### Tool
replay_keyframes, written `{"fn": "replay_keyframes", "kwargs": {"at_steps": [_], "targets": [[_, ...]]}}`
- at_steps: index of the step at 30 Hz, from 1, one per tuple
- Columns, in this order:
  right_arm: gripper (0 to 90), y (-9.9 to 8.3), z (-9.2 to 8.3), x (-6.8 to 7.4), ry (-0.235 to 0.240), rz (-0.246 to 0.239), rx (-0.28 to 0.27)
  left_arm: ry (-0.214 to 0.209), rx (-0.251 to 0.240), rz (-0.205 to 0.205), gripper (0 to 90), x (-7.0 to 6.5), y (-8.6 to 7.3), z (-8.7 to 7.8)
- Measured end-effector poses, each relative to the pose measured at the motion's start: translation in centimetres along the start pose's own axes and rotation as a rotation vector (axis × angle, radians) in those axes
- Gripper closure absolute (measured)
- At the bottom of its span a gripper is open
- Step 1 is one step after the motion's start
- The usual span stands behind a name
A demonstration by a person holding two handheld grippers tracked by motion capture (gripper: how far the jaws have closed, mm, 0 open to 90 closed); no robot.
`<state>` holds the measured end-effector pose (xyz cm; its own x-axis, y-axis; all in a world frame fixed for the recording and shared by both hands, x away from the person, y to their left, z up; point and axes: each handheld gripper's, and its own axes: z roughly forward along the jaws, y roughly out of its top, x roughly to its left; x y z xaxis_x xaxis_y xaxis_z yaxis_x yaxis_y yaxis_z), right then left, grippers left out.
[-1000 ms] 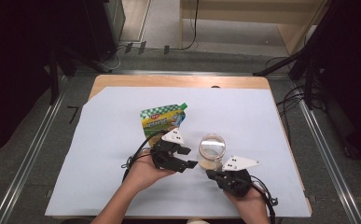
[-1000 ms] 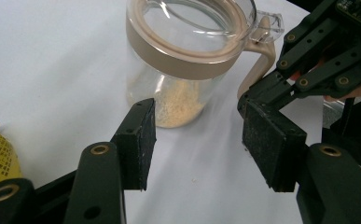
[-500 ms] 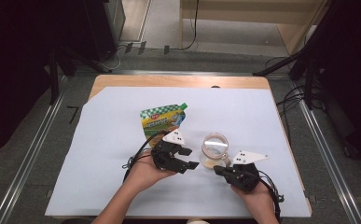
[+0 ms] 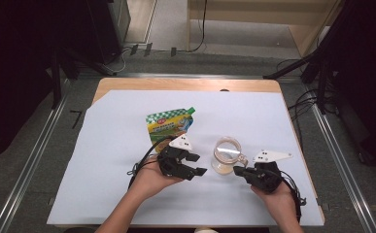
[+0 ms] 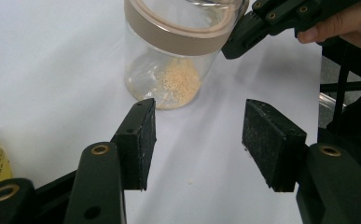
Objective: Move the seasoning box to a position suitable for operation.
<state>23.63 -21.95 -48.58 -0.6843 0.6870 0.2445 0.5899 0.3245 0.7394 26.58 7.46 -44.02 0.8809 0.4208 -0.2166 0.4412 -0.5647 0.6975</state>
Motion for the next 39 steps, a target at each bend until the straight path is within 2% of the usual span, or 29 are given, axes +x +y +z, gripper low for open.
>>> {"fn": "replay_keyframes", "kwargs": {"at_steps": [5,14,15,17,18,27,31,33,34,35,37,39], "targets": [[90.0,0.2,-0.5,-1.5,-0.011,0.010,0.000,0.002,-0.002,0.003,45.4,0.1,0.0,0.0],[90.0,0.5,-0.4,-3.0,-0.011,0.017,0.012,-0.006,0.002,0.009,45.0,0.0,0.1,0.7],[90.0,0.7,-0.4,-3.6,-0.010,0.009,0.015,-0.008,0.000,0.013,44.7,0.0,0.2,0.8],[90.0,0.7,-0.3,-3.8,-0.011,0.011,0.016,-0.009,0.000,0.016,44.6,0.0,0.2,0.9],[90.0,0.9,-0.2,-4.5,-0.007,0.016,0.014,-0.009,-0.004,0.011,44.3,-0.1,0.2,1.0],[90.0,1.7,0.7,-6.5,-0.007,0.018,-0.003,-0.013,-0.013,0.009,43.3,-0.1,0.3,1.3],[90.0,1.8,1.1,-7.0,-0.009,0.023,-0.016,-0.019,-0.008,0.015,42.7,-0.2,0.4,1.5],[90.0,1.9,1.1,-7.1,-0.008,0.031,0.001,-0.020,-0.007,0.014,42.3,-0.2,0.4,1.6],[90.0,2.1,1.0,-7.0,-0.023,0.026,0.017,-0.019,-0.004,0.015,42.3,-0.3,0.3,1.5],[90.0,2.2,0.4,-6.7,-0.039,0.008,0.006,-0.016,-0.002,0.015,42.0,-0.3,0.3,1.4],[90.0,2.2,0.1,-6.6,-0.048,0.007,0.003,-0.018,-0.005,0.013,41.9,-0.2,0.3,1.3],[90.0,2.2,-1.0,-6.6,-0.058,0.022,-0.005,-0.013,-0.008,0.008,41.8,-0.1,0.3,1.2]]}}
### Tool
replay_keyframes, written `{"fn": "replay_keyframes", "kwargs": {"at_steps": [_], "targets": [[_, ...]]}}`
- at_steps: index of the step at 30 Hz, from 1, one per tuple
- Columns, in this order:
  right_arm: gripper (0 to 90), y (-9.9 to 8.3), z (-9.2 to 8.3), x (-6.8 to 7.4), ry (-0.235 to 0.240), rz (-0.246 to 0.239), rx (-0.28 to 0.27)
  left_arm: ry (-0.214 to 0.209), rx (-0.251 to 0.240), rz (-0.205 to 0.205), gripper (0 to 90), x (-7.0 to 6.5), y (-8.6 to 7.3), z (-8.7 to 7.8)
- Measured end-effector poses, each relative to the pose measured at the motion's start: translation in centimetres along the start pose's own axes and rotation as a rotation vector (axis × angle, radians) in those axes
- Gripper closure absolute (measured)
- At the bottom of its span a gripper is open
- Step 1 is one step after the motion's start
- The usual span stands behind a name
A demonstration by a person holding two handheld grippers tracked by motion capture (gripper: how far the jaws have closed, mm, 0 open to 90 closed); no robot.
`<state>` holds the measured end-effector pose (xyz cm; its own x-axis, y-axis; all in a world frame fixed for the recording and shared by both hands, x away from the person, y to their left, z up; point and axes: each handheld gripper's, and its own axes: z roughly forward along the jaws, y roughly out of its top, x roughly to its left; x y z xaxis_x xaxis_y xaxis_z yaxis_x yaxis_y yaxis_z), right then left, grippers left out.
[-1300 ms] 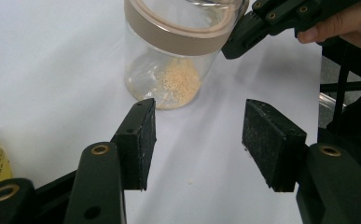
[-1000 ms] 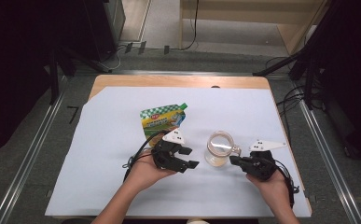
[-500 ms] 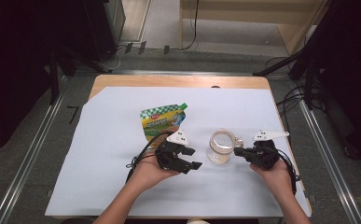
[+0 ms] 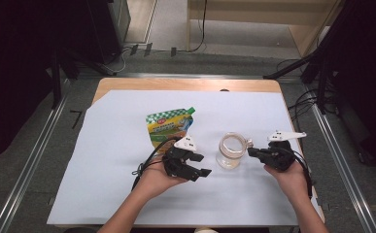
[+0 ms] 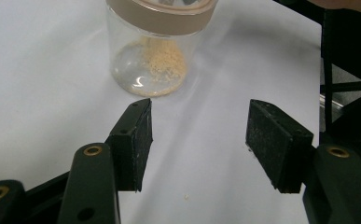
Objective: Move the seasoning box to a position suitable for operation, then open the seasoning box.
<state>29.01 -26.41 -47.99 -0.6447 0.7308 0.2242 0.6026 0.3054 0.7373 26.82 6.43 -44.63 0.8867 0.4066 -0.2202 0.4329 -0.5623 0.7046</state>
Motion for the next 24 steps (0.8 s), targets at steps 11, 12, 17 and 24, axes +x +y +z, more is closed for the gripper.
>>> {"fn": "replay_keyframes", "kwargs": {"at_steps": [11,12,17,24], "targets": [[90.0,-0.1,0.2,-1.1,-0.083,0.074,-0.006,-0.021,-0.010,-0.011,35.9,0.4,0.5,0.5],[90.0,0.2,0.7,-1.0,-0.092,0.080,0.001,-0.020,-0.022,-0.010,33.4,0.4,0.8,0.7],[90.0,0.2,1.1,-1.0,-0.111,0.087,-0.001,-0.016,-0.044,-0.014,29.6,0.5,1.3,1.2],[90.0,0.3,1.6,-0.6,-0.154,0.074,-0.008,-0.012,-0.038,-0.011,26.8,0.6,2.2,2.1]]}}
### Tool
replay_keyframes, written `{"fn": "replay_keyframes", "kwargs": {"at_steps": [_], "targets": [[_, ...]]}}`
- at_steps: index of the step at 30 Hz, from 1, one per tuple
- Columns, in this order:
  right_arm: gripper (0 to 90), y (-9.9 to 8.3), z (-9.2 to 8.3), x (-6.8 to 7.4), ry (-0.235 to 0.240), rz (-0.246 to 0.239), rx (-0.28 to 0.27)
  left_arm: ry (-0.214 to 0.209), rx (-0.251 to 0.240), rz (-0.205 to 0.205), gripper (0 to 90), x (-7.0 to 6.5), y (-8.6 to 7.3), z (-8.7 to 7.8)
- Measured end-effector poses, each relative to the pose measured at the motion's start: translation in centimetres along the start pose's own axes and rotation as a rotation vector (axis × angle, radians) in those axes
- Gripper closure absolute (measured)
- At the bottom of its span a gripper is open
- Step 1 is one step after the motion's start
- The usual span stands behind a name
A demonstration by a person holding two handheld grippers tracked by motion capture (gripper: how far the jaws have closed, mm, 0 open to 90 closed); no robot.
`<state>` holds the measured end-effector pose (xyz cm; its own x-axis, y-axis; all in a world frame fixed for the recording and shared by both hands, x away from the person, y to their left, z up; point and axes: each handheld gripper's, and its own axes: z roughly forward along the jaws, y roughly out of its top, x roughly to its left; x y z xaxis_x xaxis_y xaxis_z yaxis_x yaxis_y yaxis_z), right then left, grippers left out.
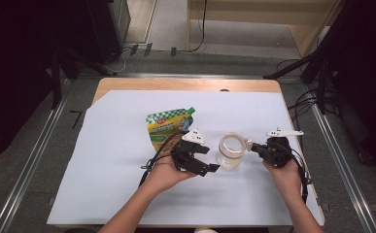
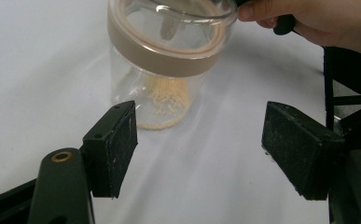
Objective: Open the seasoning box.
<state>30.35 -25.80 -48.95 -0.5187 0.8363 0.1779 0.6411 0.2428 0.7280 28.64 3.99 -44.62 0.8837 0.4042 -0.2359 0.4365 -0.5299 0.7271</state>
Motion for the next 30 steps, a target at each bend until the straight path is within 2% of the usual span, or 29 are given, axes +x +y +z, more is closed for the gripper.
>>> {"fn": "replay_keyframes", "kwargs": {"at_steps": [2,5,10,16,23,28,30], "targets": [[90.0,0.0,0.2,0.0,-0.006,-0.006,-0.001,-0.009,-0.002,0.003,26.7,0.0,0.3,0.4],[90.0,0.1,0.5,0.1,-0.012,-0.008,-0.004,0.001,-0.005,0.007,26.0,0.0,0.6,0.8],[90.0,0.4,1.4,0.5,-0.004,-0.033,-0.005,0.046,0.001,0.020,21.7,0.2,1.7,1.4],[90.0,0.4,1.8,0.9,0.012,-0.058,-0.001,0.068,-0.005,0.012,20.1,0.6,2.0,1.6],[90.0,0.4,1.7,0.9,0.021,-0.046,0.000,0.094,0.002,0.011,16.9,0.6,2.3,2.7],[90.0,0.4,1.7,0.8,0.027,-0.047,0.001,0.122,0.017,0.040,12.3,0.5,2.7,3.8],[90.0,0.4,1.7,0.7,0.027,-0.049,-0.003,0.129,0.019,0.039,11.8,0.5,2.8,3.9]]}}
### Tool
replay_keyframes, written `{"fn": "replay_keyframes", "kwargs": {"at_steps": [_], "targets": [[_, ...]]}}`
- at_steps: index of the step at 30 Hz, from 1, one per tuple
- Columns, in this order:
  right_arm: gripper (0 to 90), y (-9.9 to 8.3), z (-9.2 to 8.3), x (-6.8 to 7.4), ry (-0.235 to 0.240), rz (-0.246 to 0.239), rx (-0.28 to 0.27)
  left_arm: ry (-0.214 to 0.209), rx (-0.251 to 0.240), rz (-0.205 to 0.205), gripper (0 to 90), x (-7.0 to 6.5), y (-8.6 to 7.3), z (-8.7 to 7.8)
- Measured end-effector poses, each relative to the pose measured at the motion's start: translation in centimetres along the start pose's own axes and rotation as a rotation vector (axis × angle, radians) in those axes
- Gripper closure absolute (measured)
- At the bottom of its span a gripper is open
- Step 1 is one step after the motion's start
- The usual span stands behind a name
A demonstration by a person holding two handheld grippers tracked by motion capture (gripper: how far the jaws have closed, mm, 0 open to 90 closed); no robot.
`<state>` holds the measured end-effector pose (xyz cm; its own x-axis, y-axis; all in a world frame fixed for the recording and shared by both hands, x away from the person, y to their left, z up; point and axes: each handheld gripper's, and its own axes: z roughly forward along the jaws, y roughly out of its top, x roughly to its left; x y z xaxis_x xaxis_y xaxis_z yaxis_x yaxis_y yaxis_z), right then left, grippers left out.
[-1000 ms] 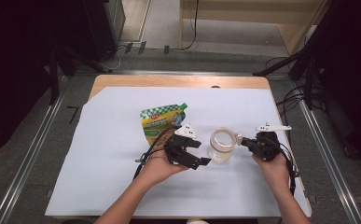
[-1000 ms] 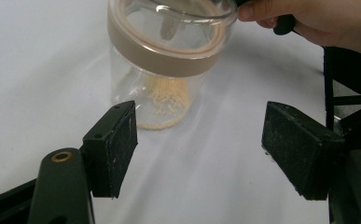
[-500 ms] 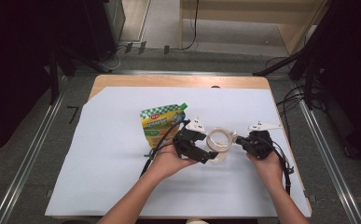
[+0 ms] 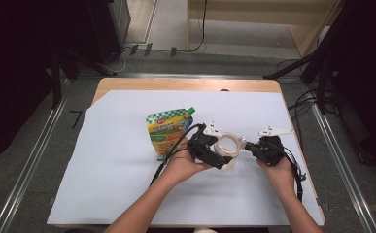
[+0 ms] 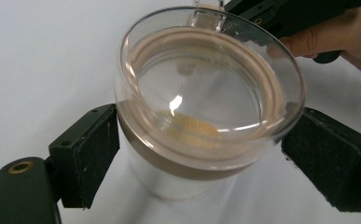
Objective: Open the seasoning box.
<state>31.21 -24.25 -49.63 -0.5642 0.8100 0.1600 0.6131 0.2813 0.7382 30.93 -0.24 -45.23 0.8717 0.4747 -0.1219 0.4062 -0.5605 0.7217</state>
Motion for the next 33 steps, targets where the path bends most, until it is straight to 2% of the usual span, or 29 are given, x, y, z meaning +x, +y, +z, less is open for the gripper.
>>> {"fn": "replay_keyframes", "kwargs": {"at_steps": [2,7,16,20,28,32,33], "targets": [[90.0,0.15,0.13,-0.24,0.013,-0.002,-0.020,0.014,-0.006,0.008,11.3,-0.07,0.12,0.15],[90.0,0.24,0.35,-0.36,0.016,-0.001,-0.025,0.032,-0.011,0.029,11.7,-0.29,0.26,0.18],[90.0,0.26,0.21,-0.29,0.016,0.004,-0.028,0.029,-0.020,0.023,13.0,-0.27,0.43,-0.15],[90.0,0.24,0.22,-0.28,0.016,0.008,-0.027,0.039,-0.015,0.042,13.5,-0.39,0.60,-0.35],[90.0,0.23,0.22,-0.32,0.012,0.013,-0.026,0.030,-0.030,0.032,13.6,-0.30,0.72,-0.33],[90.0,0.35,-0.03,-0.46,0.004,0.004,-0.050,0.032,-0.046,0.029,13.5,-0.40,0.56,-0.24],[90.0,0.40,-0.18,-0.59,0.005,0.018,-0.062,0.029,-0.052,0.027,12.9,-0.38,0.44,-0.12]]}}
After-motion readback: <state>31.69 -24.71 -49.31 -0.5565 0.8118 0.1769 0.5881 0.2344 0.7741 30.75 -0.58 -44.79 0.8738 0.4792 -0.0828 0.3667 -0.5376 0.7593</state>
